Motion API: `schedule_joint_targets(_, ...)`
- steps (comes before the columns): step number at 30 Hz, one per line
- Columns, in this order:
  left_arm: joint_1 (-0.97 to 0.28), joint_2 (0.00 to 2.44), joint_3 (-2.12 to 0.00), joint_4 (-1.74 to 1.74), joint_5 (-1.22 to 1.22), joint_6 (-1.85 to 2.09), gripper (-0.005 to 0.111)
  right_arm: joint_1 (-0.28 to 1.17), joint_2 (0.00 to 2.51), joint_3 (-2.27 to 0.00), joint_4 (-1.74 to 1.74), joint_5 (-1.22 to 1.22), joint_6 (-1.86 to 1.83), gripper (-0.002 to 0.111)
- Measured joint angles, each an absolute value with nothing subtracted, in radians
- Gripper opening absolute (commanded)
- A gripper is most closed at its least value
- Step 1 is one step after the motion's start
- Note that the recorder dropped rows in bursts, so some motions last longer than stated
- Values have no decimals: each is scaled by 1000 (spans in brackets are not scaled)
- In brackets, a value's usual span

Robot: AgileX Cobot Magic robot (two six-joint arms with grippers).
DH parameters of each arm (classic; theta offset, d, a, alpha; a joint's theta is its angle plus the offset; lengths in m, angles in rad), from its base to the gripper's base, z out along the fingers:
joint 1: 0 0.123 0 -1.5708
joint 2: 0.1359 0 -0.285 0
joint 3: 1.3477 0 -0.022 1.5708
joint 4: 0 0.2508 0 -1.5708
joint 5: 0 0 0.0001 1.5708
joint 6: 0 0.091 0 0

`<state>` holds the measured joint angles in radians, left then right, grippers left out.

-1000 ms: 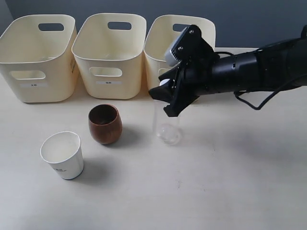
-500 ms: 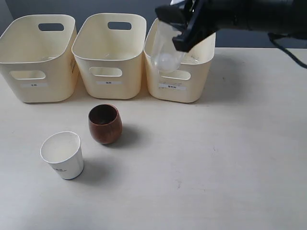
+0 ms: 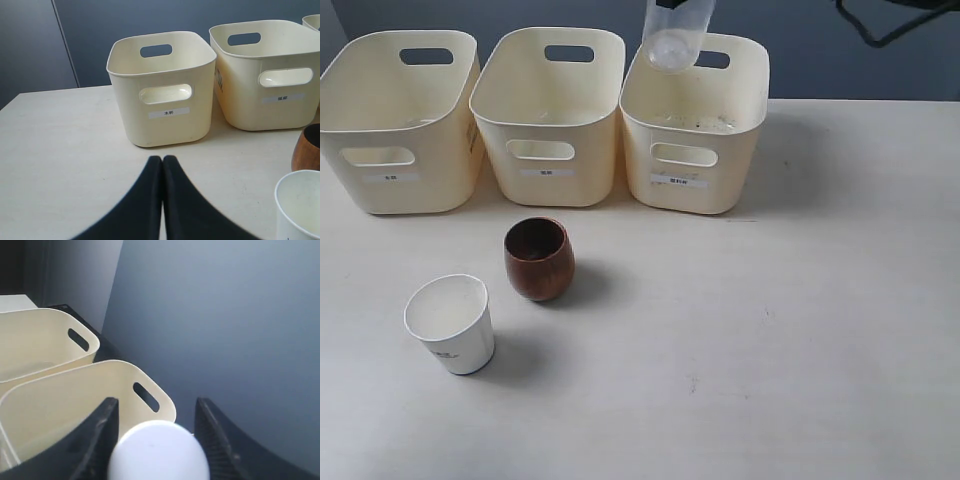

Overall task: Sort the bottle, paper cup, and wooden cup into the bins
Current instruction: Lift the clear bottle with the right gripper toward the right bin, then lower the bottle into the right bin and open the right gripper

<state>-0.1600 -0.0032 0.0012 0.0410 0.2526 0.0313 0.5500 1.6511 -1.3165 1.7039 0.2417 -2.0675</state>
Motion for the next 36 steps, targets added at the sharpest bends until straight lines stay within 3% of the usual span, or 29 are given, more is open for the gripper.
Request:
schedule_joint_targets(5,-160,-3,1,41,253,31,0,518,1779,-1392,1724,233,-2040,-1)
schedule_joint_targets(10,-160,-3,1,41,253,31,0,399,1928,-1407,1735,308,-1924,-1)
schedule_joint_targets(24,-160,-3,1,41,253,31,0,393,2060,-1411,1652,359,-1835,1)
schedule_joint_targets(26,-160,-3,1,41,253,31,0,393,2067,-1411,1625,357,-1816,11)
schedule_joint_targets(31,-160,-3,1,41,253,31,0,393,2076,-1411,1576,353,-1775,52)
schedule_joint_targets(33,-160,-3,1,41,253,31,0,393,2076,-1411,1574,353,-1762,57)
schedule_joint_targets(36,-160,-3,1,41,253,31,0,393,2076,-1411,1570,355,-1757,57)
